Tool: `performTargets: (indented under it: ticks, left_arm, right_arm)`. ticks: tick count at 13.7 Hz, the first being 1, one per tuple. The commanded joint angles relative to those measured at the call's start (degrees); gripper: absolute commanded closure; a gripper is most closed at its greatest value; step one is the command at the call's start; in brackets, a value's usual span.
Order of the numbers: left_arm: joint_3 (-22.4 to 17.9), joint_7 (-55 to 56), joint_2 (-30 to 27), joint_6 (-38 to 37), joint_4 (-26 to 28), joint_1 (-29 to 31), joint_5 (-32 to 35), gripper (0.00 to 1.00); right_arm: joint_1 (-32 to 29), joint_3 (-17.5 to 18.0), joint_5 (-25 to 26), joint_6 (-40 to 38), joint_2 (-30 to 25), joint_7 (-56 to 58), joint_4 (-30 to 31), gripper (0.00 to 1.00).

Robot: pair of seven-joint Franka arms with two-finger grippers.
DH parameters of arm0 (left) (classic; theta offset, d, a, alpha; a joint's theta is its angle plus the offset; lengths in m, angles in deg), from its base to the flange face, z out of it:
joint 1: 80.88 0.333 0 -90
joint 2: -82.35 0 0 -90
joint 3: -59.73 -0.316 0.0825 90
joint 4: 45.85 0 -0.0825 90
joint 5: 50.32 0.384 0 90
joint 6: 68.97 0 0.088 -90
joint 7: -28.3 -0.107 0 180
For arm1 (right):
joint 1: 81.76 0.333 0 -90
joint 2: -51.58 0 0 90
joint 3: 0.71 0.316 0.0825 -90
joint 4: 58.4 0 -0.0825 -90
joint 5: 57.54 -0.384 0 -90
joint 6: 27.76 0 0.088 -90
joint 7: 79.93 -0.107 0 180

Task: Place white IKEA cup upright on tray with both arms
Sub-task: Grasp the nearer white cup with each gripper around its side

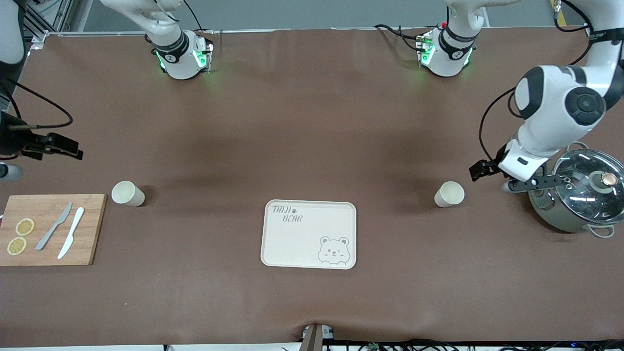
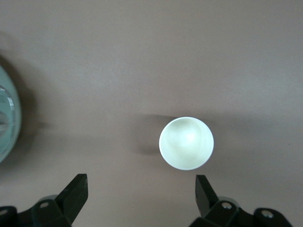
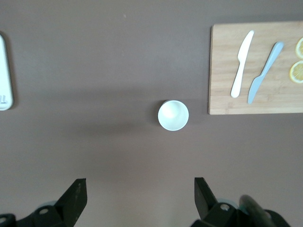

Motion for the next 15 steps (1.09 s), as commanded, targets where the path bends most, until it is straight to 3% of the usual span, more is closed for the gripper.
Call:
performTargets:
  ticks: [1, 2, 4, 9, 11, 12, 13, 15]
  left_arm:
    - [0.28, 0.66, 0.95, 5.84, 3.41, 0.2, 0.37, 0.14]
    - [0.28, 0.57, 2.18, 6.55, 3.33, 0.2, 0.28, 0.15]
    - [0.37, 0.84, 5.25, 10.92, 3.5, 0.12, -0.94, 0.32]
    - [0.45, 0.84, 12.29, 17.28, 3.24, 0.2, -1.48, 0.43]
    - [0.54, 0.84, 12.92, 17.37, 3.15, 0.12, -1.48, 0.59]
    - [0.54, 0.75, 13.0, 17.37, 3.15, 0.12, -1.48, 0.75]
    - [0.54, 0.75, 13.09, 17.37, 3.15, 0.12, -1.48, 1.0]
    - [0.54, 0.75, 13.27, 17.37, 3.24, -0.06, -1.48, 1.0]
  right_arm:
    - [-0.62, 0.35, 1.42, 0.13, 4.54, -0.2, -1.26, 0.0]
    - [-0.97, 0.35, 1.51, 0.04, 6.64, -0.11, -1.26, 0.0]
    - [-1.76, 0.35, 1.51, 0.57, 8.93, -0.11, -1.17, 0.0]
    - [-6.59, 0.44, 0.81, 8.11, 12.99, 1.91, 3.99, 0.0]
    - [-6.77, 0.35, 0.81, 12.41, 13.08, 1.91, 8.91, 0.0]
    - [-7.56, 0.35, 0.81, 16.35, 13.25, 1.91, 11.9, 0.0]
    - [-8.17, 0.35, 0.81, 20.13, 13.25, 1.91, 14.88, 0.0]
    - [-9.14, 0.44, 0.81, 26.12, 13.25, 2.09, 19.46, 0.0]
